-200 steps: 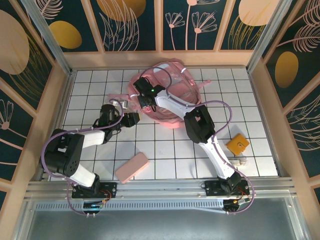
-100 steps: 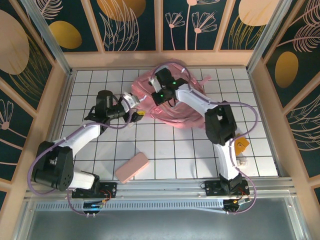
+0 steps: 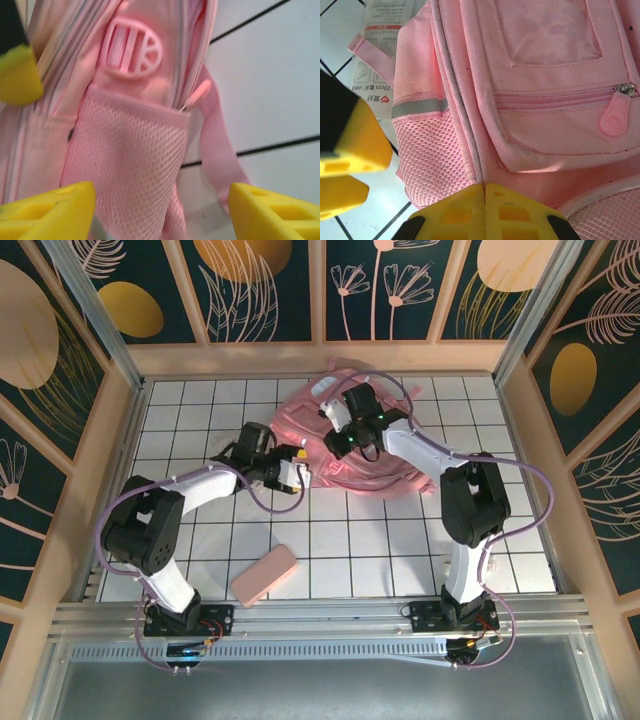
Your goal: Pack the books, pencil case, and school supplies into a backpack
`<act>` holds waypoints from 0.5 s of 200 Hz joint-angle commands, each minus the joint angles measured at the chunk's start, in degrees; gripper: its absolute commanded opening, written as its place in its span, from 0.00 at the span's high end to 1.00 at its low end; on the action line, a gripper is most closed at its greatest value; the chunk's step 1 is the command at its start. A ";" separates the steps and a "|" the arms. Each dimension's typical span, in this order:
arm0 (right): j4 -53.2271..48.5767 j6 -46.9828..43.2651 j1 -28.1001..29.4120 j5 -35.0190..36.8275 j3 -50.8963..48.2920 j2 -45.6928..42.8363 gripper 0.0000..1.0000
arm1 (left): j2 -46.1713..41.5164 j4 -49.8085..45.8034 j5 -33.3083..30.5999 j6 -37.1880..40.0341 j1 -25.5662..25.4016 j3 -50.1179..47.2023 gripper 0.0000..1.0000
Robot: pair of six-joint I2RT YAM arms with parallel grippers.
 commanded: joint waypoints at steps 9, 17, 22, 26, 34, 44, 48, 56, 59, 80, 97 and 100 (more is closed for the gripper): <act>2.28 -7.38 -0.91 -3.96 -3.17 -5.15 1.00 | -1.43 -0.10 3.16 1.80 0.09 3.60 0.28; 3.03 -9.70 -1.05 -5.07 -4.78 -6.22 1.00 | -1.20 -2.71 3.18 0.92 0.61 5.75 0.28; 3.49 -11.05 -1.09 -5.79 -5.79 -6.95 1.00 | -0.86 -4.31 3.38 0.85 1.14 7.02 0.29; 4.07 -11.99 -1.10 -6.19 -6.39 -7.51 1.00 | -0.52 -5.88 3.28 1.58 1.50 8.07 0.29; 4.97 -13.51 -1.19 -7.05 -7.56 -8.49 1.00 | 0.24 -7.44 2.89 2.37 2.09 9.62 0.30; 5.58 -15.24 -1.19 -7.88 -8.34 -9.31 1.00 | 1.06 -7.07 3.20 2.25 2.46 10.68 0.30; 5.66 -15.82 -1.27 -8.07 -8.39 -9.38 1.00 | 2.02 -6.85 3.43 2.32 2.46 11.07 0.30; 5.62 -16.49 -1.28 -8.26 -8.40 -9.52 1.00 | 2.76 -6.39 4.49 2.14 2.47 11.92 0.30; 5.56 -16.67 -1.28 -8.30 -8.27 -9.53 1.00 | 2.95 -5.98 4.94 1.57 2.51 12.27 0.30; 4.98 -17.47 -1.27 -8.40 -7.62 -9.13 1.00 | 5.05 -4.98 6.21 0.71 2.47 15.11 0.32; 5.74 -17.50 -1.25 -9.12 -8.01 -9.26 1.00 | 7.46 -7.04 7.25 2.07 2.47 17.31 0.36; 5.94 -17.41 -1.27 -9.26 -8.13 -9.25 1.00 | 7.88 -7.76 7.45 2.54 2.47 17.58 0.36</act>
